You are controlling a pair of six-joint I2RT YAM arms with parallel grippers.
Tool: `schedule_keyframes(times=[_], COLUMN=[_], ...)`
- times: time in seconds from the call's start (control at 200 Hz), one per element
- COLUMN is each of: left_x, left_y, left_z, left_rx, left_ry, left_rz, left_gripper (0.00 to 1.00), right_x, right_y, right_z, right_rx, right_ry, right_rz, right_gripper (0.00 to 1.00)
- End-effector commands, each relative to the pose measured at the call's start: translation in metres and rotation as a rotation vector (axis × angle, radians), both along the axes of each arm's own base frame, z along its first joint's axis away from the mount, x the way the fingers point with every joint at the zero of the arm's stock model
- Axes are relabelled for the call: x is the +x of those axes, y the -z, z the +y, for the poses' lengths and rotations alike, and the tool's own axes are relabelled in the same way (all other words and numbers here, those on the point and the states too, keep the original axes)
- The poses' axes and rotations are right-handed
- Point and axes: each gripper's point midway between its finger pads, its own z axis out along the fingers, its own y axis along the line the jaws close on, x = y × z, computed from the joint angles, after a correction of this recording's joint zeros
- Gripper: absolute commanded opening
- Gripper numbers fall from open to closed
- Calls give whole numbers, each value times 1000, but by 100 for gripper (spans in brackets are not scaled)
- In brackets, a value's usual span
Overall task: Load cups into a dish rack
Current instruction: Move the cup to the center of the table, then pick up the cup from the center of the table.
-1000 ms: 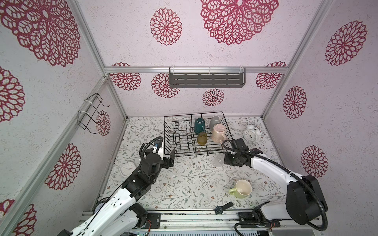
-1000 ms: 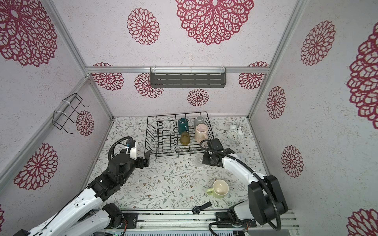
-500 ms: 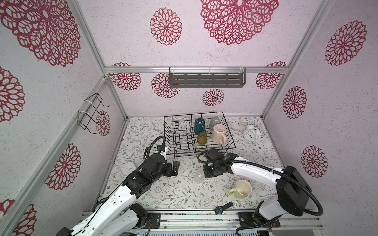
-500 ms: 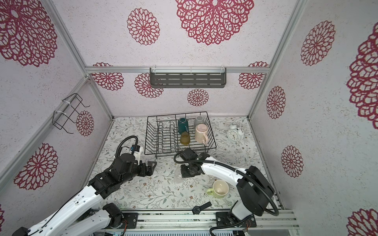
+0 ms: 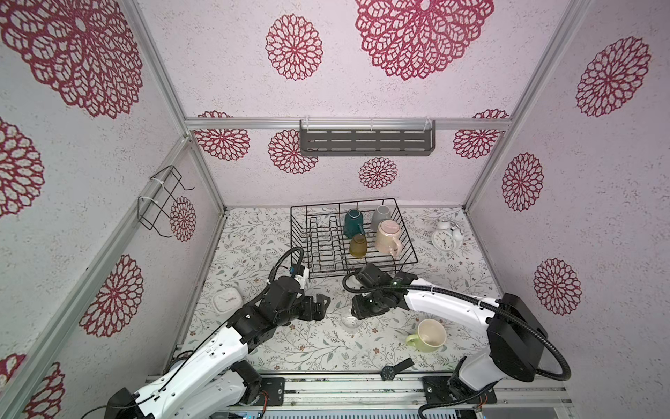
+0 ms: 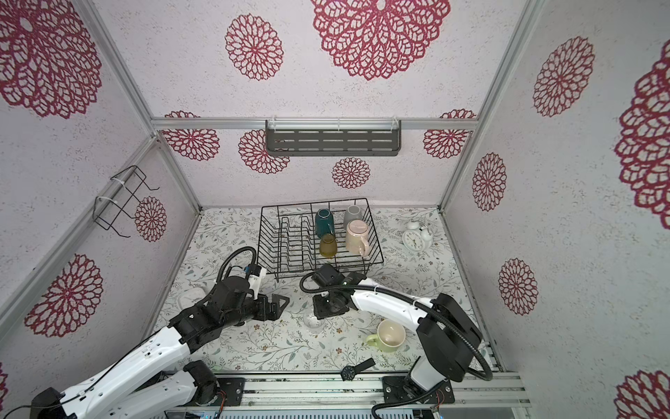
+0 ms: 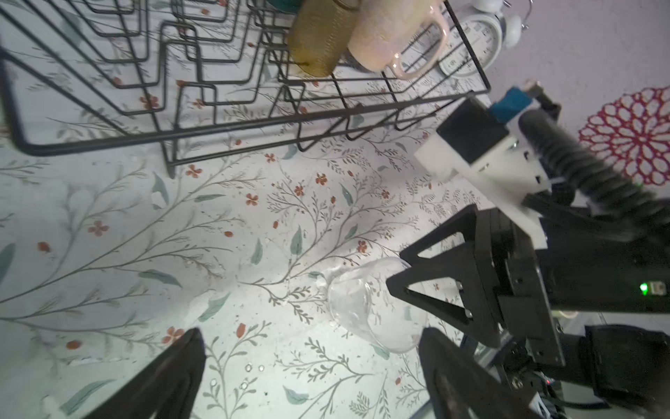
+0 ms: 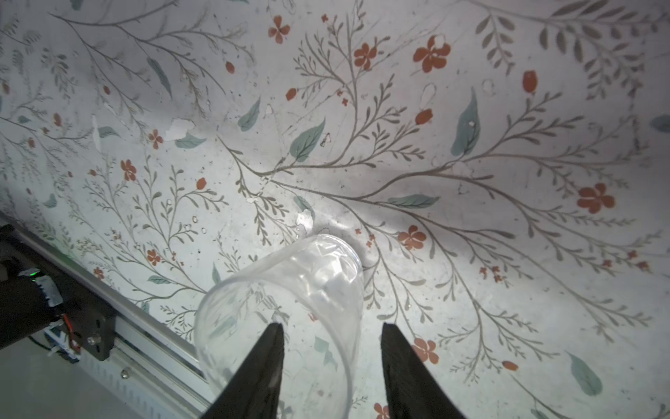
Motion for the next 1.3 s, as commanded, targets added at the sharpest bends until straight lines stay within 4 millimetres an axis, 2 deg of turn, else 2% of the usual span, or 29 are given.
schedule_keyframes(times=[0.0, 0.095, 0.21, 0.335, 0.44, 0.565, 0.716, 0.766, 0.851, 1.021, 1.061, 1.141, 1.171, 1.296], left_x=[0, 3, 3, -4, -5, 2, 1, 2, 2, -5, -6, -13, -16, -16], left_y=[-9, 0, 10, 28, 48, 69, 89, 93, 98, 104, 102, 96, 92, 60], left_z=[-21, -27, -39, -58, -65, -55, -54, -57, -65, -71, -71, -74, -75, -70], left_rx=[-26, 13, 85, 152, 222, 377, 435, 438, 417, 412, 416, 403, 395, 351], left_ry=[70, 85, 128, 223, 241, 197, 192, 189, 194, 238, 250, 313, 337, 348], left_rz=[-23, 4, 35, 105, 175, 180, 240, 251, 277, 283, 280, 283, 287, 227], left_gripper=[96, 95, 95, 94, 94, 94, 91, 85, 67, 42, 32, 6, 0, 0], right_x=[13, 38, 67, 87, 92, 94, 96, 95, 96, 98, 99, 101, 100, 97], right_y=[-37, -47, -72, -92, -102, -109, -110, -108, -109, -125, -130, -138, -141, -152], right_z=[-17, -55, -97, -134, -142, -147, -145, -144, -143, -154, -157, -163, -165, -161], right_rx=[29, -5, -13, -25, 5, 29, 54, 61, 77, 74, 72, 65, 63, 122], right_ry=[26, 98, 197, 306, 340, 381, 389, 389, 404, 432, 441, 456, 464, 439], right_rz=[-61, -94, -196, -287, -339, -379, -386, -382, -381, -454, -468, -502, -514, -574], right_gripper=[49, 52, 59, 66, 67, 67, 67, 67, 67, 67, 67, 67, 67, 68])
